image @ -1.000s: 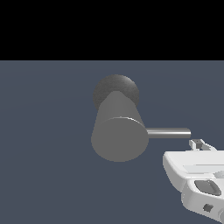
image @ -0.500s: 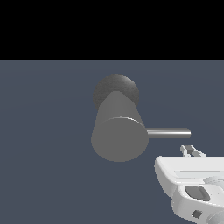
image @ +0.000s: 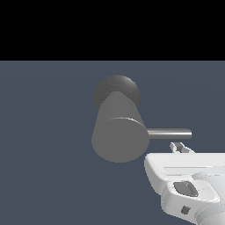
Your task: Turn on the faucet by rotating a designated handle.
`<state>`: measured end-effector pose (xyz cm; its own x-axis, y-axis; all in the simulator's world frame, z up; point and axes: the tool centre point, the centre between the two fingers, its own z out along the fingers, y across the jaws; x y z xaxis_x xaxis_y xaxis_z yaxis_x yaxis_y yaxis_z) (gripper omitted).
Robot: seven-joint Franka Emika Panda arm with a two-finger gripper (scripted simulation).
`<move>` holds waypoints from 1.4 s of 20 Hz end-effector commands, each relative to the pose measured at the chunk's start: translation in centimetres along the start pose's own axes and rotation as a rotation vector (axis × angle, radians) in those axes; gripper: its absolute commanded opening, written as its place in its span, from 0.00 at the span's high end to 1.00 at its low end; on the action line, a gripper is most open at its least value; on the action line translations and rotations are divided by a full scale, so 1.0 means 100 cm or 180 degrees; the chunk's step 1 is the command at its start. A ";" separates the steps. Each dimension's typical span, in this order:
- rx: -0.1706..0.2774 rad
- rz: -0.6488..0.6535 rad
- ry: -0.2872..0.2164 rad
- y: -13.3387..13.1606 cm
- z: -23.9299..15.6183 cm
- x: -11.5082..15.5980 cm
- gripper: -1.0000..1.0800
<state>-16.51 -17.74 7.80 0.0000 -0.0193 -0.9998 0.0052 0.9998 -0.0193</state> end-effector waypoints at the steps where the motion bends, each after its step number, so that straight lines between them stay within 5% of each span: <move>1: -0.0006 0.0004 0.0000 0.001 0.000 0.000 1.00; 21: -0.0006 0.0005 0.0000 -0.005 0.000 -0.064 1.00; 23: -0.0006 0.0024 0.0105 -0.008 -0.001 -0.042 1.00; 28: -0.0007 0.0020 0.0085 -0.004 0.000 -0.059 1.00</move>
<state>-16.58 -18.38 12.66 -0.0410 -0.0114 -0.9991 0.0040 0.9999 -0.0116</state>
